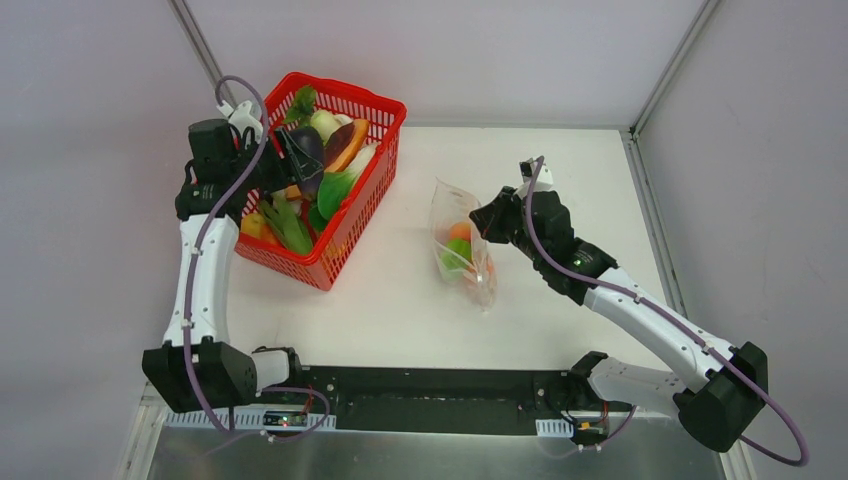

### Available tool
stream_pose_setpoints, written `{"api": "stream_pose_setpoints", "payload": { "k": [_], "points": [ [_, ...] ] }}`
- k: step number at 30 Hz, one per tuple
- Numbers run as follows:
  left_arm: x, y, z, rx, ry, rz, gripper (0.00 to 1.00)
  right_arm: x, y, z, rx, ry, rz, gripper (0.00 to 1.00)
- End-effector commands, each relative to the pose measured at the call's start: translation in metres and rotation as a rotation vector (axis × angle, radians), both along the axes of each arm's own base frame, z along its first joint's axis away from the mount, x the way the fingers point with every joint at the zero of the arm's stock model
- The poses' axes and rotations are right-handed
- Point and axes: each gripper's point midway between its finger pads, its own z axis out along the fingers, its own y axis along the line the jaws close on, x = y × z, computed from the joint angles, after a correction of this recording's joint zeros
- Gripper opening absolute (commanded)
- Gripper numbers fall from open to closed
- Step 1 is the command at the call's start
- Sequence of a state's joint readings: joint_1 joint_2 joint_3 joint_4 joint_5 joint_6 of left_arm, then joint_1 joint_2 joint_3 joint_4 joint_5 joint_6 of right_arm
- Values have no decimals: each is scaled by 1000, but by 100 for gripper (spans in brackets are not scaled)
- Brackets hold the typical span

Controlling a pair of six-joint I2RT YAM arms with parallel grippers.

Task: Place the food in the zip-top bag and seal the zipper
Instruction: Pick up the fake vegetable from the bin.

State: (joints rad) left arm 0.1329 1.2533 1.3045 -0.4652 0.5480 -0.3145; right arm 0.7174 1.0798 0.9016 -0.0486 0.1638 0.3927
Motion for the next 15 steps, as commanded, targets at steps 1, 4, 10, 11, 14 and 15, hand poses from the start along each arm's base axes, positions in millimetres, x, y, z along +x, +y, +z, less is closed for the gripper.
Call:
{"api": "stream_pose_setpoints", "payload": {
  "k": [1,4,10,11,14,15],
  "points": [
    [-11,-19,56,-101,-164,-48,26,0,5,24,84,-53,13,1],
    [-22,-37,72,-119,-204,-111,26,0,7,22,93,-48,19,1],
    [-53,-106,97,-138,-249,-338,28,0,8,24,115,-47,15,0],
    [-59,-119,97,-144,-241,-375,28,0,8,25,118,-49,12,0],
    [-75,-153,95,-163,-218,-484,28,0,7,27,122,-53,12,0],
    [-79,-162,94,-165,-217,-514,28,0,7,27,124,-53,11,0]
  ]
}}
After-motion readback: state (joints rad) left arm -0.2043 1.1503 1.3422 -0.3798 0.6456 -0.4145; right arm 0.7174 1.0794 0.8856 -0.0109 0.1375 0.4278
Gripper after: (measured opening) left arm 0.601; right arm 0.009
